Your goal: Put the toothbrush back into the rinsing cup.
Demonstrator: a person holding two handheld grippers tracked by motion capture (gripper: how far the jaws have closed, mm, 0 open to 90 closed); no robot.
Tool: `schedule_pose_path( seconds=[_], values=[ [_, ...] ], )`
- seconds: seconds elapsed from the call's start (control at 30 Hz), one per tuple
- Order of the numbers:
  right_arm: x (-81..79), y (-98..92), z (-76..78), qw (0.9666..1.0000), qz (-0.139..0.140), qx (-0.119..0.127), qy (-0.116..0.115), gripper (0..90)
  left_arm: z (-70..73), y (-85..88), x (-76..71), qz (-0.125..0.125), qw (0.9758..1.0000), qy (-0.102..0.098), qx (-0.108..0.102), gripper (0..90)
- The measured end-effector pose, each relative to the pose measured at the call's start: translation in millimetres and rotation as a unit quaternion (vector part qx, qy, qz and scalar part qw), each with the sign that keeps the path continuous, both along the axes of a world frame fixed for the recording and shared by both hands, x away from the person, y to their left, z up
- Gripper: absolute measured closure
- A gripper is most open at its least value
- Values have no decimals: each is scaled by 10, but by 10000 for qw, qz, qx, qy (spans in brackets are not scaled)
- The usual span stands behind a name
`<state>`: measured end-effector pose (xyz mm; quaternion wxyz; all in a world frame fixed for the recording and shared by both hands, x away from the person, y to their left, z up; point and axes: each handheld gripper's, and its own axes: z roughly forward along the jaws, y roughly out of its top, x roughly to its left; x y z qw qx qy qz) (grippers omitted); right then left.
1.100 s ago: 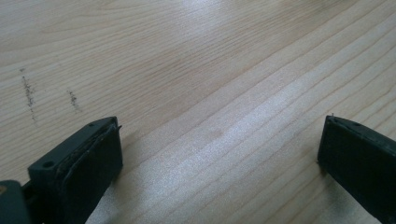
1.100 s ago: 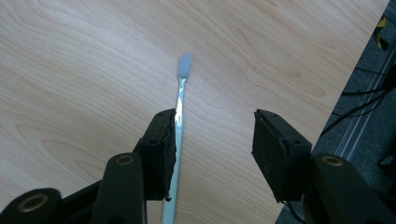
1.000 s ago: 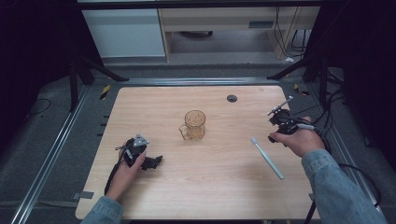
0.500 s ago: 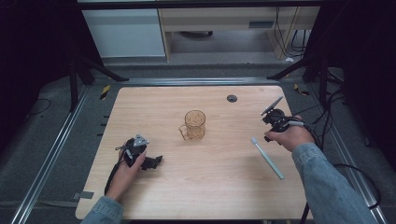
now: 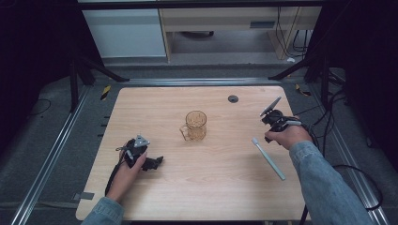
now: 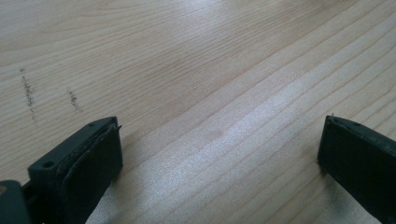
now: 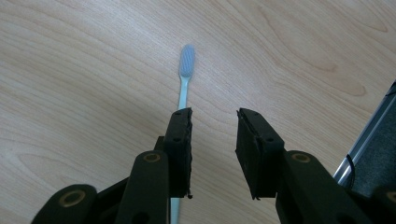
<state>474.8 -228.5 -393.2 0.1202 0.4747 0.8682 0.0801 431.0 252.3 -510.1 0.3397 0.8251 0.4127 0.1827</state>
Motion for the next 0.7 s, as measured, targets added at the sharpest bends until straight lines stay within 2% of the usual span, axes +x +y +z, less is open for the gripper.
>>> schedule_pose_path(
  seconds=[0.7],
  values=[
    [92,88,-155,9997,31,-44,237,648,0,0,0,4,10000,-2,1,0]
  ],
)
